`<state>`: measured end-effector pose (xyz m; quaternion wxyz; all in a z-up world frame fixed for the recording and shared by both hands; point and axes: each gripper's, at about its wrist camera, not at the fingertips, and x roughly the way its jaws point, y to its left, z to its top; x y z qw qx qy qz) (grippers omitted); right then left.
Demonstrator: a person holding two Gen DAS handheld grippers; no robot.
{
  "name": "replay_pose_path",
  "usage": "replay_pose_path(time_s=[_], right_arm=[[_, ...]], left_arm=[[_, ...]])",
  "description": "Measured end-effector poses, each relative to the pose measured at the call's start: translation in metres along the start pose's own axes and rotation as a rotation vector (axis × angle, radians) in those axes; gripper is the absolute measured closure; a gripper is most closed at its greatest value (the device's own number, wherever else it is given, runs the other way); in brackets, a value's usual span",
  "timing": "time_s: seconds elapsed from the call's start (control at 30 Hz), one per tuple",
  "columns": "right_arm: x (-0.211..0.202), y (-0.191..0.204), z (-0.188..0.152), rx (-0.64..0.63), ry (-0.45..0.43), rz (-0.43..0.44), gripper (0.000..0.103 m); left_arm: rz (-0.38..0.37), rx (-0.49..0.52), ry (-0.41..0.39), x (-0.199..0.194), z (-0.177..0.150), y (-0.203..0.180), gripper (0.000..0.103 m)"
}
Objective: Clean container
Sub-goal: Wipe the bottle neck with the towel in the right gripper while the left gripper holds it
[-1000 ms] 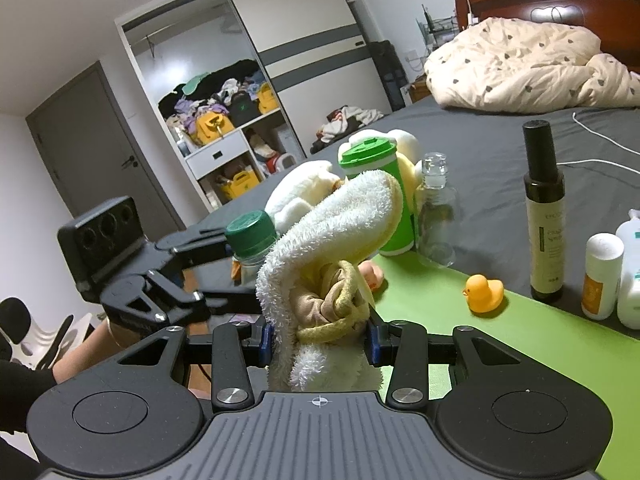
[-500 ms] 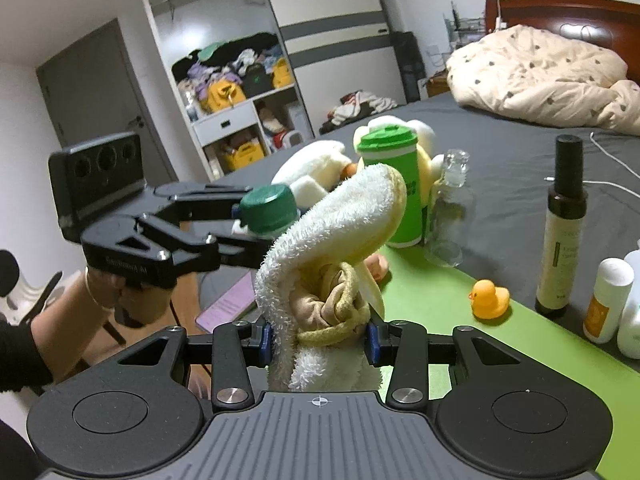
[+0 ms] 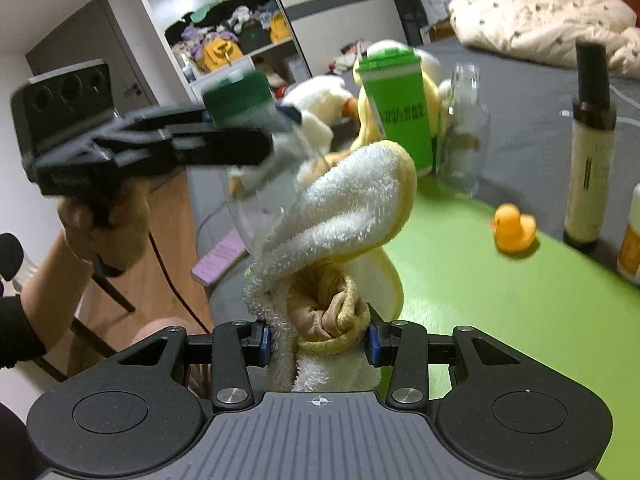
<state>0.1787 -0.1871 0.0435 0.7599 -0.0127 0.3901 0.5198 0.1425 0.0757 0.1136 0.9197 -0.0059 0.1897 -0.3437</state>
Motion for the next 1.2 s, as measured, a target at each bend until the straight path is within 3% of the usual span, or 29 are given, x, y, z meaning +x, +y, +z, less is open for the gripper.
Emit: replay_pose_path(time_s=[0.47, 1.2], right_arm=[[0.027, -0.024, -0.032, 0.087, 0.076, -0.002, 0.061], [-0.086, 0.008, 0.018, 0.026, -0.29, -0.025, 0.061]], left_arm=[[0.017, -0.008, -0.001, 0.002, 0.001, -0.003, 0.059], [0.043, -0.072, -0.047, -0.005, 0.006, -0.002, 0.059]])
